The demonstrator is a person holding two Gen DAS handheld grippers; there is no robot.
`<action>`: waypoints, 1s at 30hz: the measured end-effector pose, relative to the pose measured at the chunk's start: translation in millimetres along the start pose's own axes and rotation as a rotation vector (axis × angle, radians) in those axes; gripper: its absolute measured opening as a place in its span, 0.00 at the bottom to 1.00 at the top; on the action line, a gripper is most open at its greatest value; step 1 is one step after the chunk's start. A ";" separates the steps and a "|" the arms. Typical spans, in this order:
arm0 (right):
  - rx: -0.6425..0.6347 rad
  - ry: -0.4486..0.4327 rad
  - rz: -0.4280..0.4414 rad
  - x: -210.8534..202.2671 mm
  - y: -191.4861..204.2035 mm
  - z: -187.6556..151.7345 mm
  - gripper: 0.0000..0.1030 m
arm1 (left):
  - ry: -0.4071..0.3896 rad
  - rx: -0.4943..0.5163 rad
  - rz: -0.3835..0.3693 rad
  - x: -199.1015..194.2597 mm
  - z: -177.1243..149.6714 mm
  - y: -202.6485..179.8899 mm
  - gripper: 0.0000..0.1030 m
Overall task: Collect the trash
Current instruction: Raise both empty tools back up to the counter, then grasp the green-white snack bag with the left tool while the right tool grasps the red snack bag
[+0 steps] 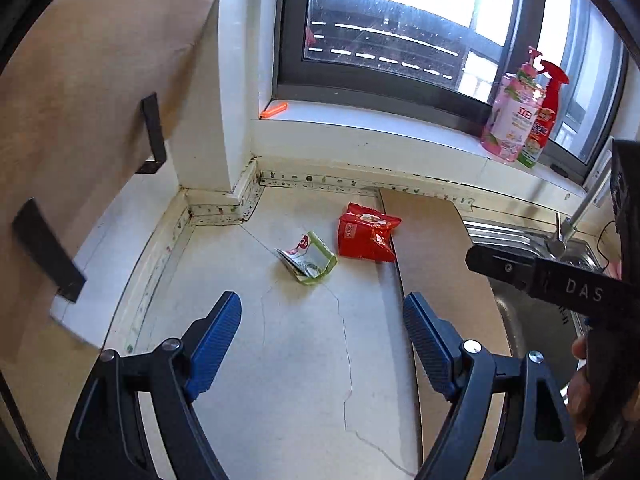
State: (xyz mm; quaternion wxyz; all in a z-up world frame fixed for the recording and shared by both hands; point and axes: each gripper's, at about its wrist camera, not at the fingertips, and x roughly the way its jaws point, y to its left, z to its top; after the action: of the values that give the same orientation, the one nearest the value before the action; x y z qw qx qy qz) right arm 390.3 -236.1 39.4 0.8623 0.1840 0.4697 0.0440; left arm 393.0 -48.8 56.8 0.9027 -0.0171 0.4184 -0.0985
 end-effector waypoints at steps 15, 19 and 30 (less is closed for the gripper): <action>0.092 0.068 0.038 101.3 -29.8 44.7 0.58 | 0.171 -0.124 0.030 170.3 31.5 18.6 0.79; 0.094 0.069 0.032 110.2 -31.9 51.1 0.58 | 0.180 -0.127 0.062 188.6 37.6 16.0 0.79; 0.072 0.089 0.010 144.0 -14.8 63.2 0.58 | 0.243 -0.153 0.069 209.1 36.6 32.8 0.71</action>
State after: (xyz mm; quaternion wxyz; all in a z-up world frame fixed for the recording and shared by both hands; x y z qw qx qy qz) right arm 521.0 -231.5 -49.1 0.8331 0.2152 0.5080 0.0394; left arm 557.9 -58.7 -80.4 0.8444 -0.0592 0.5312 -0.0365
